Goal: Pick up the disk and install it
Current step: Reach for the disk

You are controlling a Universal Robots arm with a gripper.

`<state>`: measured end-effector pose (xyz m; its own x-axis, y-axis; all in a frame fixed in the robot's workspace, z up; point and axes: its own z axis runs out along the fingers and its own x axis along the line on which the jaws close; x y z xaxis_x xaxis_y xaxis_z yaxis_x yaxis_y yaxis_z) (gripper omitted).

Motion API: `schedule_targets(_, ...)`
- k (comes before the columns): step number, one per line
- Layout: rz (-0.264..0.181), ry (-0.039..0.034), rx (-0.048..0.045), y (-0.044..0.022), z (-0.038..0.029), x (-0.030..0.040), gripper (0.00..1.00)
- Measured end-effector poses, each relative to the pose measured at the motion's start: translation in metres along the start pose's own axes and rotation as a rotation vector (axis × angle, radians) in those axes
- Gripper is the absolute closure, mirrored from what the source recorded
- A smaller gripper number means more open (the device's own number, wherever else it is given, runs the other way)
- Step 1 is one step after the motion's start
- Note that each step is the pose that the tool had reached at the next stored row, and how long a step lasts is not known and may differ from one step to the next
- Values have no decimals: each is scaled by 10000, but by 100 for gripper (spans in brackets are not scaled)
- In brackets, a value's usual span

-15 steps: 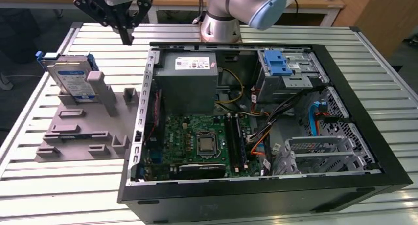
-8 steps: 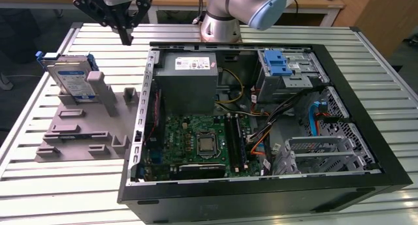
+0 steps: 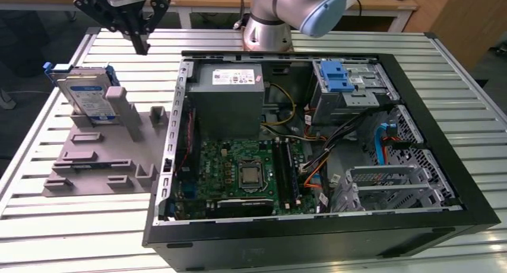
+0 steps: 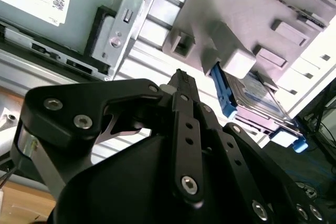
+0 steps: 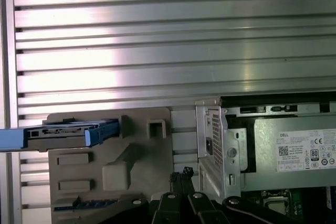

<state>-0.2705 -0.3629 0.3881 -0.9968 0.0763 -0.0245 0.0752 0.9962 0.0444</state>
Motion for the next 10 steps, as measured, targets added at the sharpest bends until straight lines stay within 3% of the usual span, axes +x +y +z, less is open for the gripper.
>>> schedule_targets(10, -2, 0, 12, 42, 28, 292, 89)
